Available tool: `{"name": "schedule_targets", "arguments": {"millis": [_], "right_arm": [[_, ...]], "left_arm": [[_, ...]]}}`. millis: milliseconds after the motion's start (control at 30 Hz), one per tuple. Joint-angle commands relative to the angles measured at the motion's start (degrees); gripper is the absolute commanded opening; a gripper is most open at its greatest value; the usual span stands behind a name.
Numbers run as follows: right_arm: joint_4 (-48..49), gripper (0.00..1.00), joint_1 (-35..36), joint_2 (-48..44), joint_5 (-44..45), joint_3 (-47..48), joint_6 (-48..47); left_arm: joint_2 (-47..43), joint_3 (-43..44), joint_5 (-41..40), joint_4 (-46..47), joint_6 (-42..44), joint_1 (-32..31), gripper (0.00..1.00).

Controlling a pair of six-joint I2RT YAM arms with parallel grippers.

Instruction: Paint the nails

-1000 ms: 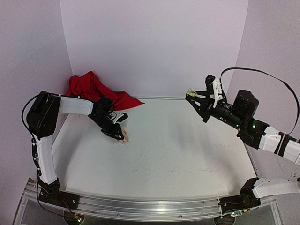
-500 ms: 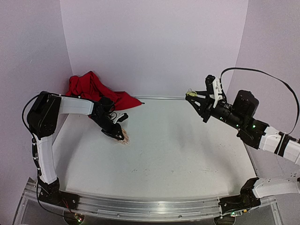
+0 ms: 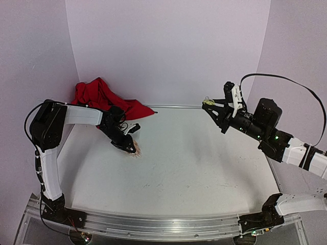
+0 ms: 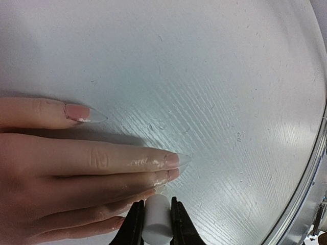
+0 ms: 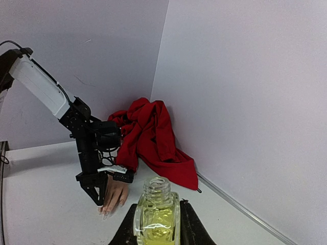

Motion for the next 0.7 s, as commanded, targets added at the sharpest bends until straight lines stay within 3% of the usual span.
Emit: {"name": "schedule_targets", "arguments": {"millis": [0,300,667], "right_arm": [[4.2,0.00,0.2,-0.3,-0.6,1.0,0.2],[4.2,0.00,0.2,-0.3,-0.7,1.0,0.2],[4.2,0.00,0.2,-0.6,-0.6,0.9,0.3]], "left_arm": [[-0.2,2.0,0.5,0.6,-0.4,-0.3,0.00],[-4.9,-0.2,-0.7,1.7,-0.1,0.0,0.00],[-4.0,0.1,-2.5,1.6,0.2,0.4,0.00]]}}
